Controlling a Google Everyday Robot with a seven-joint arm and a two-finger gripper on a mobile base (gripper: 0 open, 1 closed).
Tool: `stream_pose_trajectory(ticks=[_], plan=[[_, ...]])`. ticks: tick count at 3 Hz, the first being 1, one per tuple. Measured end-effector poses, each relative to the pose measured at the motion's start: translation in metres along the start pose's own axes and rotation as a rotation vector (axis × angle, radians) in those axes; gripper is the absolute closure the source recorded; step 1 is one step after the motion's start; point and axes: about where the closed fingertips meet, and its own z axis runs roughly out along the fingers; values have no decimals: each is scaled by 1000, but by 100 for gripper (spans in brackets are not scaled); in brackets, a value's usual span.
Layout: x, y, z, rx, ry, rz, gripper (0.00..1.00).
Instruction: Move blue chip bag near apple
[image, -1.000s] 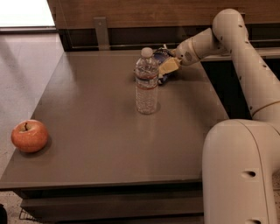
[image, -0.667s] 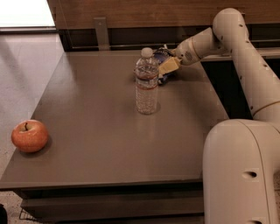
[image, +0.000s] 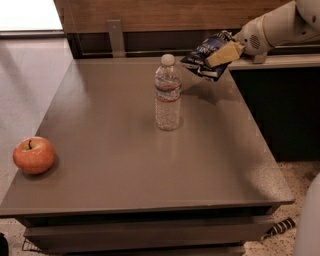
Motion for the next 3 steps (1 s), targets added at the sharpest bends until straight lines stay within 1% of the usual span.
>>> stream_pose_trajectory(ticks=[1, 2, 3], plan=[[-4, 2, -47, 89, -8, 15, 100], [-5, 16, -85, 139, -41, 6, 100], [-6, 38, -121, 181, -73, -14, 100]])
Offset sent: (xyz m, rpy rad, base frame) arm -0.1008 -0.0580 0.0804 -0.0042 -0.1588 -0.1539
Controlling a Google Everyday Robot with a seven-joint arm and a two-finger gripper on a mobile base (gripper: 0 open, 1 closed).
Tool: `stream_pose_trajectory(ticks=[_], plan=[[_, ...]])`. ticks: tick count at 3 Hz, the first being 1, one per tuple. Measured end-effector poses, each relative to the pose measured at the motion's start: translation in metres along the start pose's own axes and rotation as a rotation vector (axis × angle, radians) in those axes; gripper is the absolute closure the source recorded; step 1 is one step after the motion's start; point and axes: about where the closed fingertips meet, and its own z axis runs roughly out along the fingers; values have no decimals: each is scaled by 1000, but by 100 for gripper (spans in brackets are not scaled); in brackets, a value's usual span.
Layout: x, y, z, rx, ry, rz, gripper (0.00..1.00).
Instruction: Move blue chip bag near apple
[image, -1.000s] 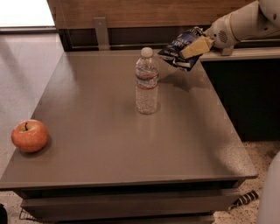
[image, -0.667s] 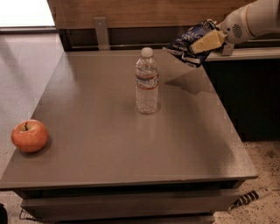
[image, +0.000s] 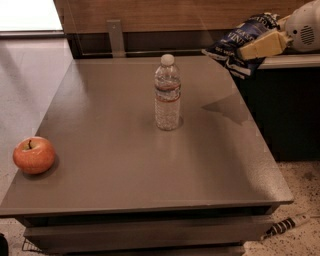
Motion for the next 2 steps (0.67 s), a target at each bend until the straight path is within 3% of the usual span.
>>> stream_pose_trajectory(ticks=[1, 2], plan=[[-2, 23, -33, 24, -33, -29, 100], [0, 48, -49, 3, -67, -62, 100]])
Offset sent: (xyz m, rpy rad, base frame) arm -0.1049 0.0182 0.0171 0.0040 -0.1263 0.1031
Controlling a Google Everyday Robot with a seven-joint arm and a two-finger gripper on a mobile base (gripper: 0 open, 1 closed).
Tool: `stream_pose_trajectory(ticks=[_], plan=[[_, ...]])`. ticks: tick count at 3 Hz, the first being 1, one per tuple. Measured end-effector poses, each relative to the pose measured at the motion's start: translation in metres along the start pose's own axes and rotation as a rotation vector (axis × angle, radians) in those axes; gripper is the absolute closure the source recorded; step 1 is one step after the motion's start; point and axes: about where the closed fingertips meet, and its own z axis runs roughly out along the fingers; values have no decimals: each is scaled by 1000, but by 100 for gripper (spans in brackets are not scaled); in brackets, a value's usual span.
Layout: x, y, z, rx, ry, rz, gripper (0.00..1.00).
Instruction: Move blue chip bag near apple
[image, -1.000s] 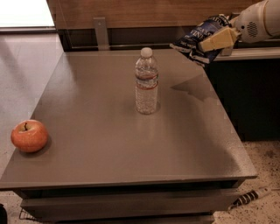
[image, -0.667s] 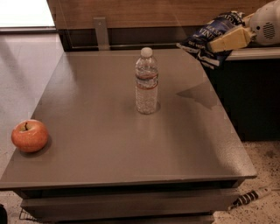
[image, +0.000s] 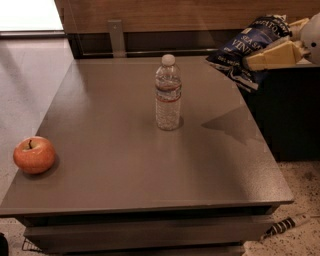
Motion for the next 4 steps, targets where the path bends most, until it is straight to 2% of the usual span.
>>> stream_pose_trajectory(ticks=[1, 3, 4], plan=[[-2, 39, -8, -44, -51, -60, 100], [3, 98, 3, -100, -118, -121, 100], [1, 141, 13, -144, -209, -182, 100]])
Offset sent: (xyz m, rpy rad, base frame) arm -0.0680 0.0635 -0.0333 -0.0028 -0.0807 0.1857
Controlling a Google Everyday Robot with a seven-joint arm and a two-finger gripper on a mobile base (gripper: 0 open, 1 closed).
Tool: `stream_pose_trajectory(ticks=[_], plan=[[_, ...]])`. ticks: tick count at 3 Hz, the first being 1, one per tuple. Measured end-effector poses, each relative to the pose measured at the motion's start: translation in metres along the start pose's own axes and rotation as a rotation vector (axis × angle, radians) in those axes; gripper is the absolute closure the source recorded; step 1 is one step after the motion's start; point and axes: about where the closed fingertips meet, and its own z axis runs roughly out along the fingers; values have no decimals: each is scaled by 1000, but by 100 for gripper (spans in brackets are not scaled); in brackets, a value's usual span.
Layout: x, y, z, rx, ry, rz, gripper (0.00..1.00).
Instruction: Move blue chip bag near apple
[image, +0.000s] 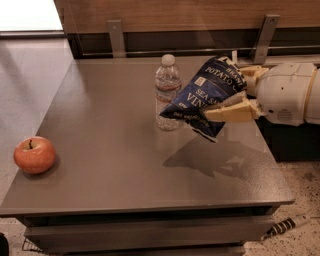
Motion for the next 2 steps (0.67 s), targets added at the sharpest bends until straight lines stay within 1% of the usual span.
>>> stream_pose_trajectory(ticks=[1, 2], plan=[[-12, 19, 21, -73, -42, -64, 100], [-28, 33, 47, -175, -83, -150, 100]])
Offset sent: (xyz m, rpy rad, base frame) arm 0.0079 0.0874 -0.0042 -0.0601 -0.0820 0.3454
